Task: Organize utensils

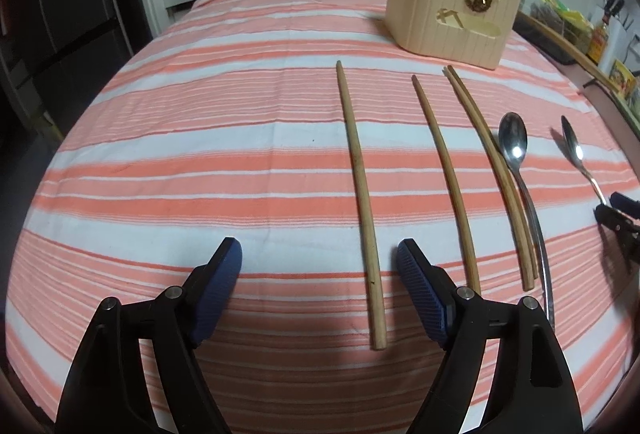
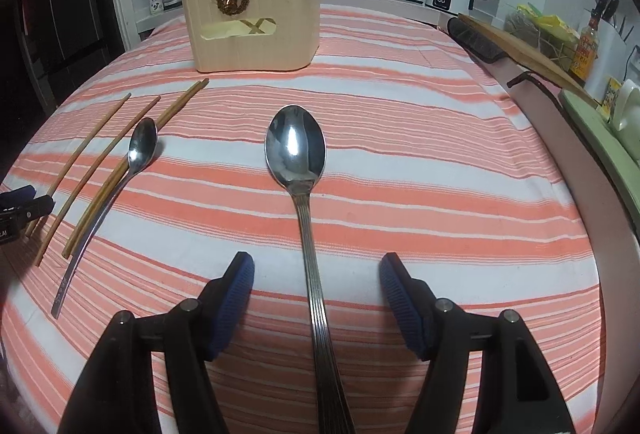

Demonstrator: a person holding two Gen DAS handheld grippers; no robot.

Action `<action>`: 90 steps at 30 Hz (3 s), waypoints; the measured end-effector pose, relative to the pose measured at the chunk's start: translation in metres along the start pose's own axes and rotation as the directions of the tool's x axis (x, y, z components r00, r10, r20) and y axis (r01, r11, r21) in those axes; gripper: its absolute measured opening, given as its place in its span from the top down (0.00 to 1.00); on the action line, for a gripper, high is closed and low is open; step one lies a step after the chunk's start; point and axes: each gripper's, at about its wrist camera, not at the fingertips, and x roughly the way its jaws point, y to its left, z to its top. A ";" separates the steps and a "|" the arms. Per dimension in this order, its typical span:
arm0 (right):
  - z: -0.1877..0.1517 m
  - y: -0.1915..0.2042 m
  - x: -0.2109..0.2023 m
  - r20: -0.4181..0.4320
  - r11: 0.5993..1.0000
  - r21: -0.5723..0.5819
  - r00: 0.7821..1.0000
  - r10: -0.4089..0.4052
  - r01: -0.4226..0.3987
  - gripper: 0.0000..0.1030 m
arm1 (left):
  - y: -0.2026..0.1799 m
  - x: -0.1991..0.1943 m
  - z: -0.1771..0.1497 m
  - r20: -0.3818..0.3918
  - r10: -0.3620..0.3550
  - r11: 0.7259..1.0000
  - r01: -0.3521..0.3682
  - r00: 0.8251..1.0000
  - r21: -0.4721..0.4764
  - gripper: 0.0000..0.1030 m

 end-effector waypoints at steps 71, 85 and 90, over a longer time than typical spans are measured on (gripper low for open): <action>0.058 0.000 -0.111 0.352 0.980 -0.078 0.915 0.198 -0.182 0.59 | -0.002 -0.164 0.052 0.373 -0.105 0.994 0.087 0.922 0.066 0.96; 0.083 0.004 -0.138 0.422 0.977 -0.086 0.881 0.212 -0.195 0.59 | -0.005 -0.183 0.074 0.374 -0.174 0.985 0.155 0.911 0.082 0.96; 0.091 0.007 -0.137 0.424 0.977 -0.089 0.880 0.213 -0.193 0.59 | -0.006 -0.182 0.074 0.364 -0.178 0.984 0.159 0.914 0.081 0.96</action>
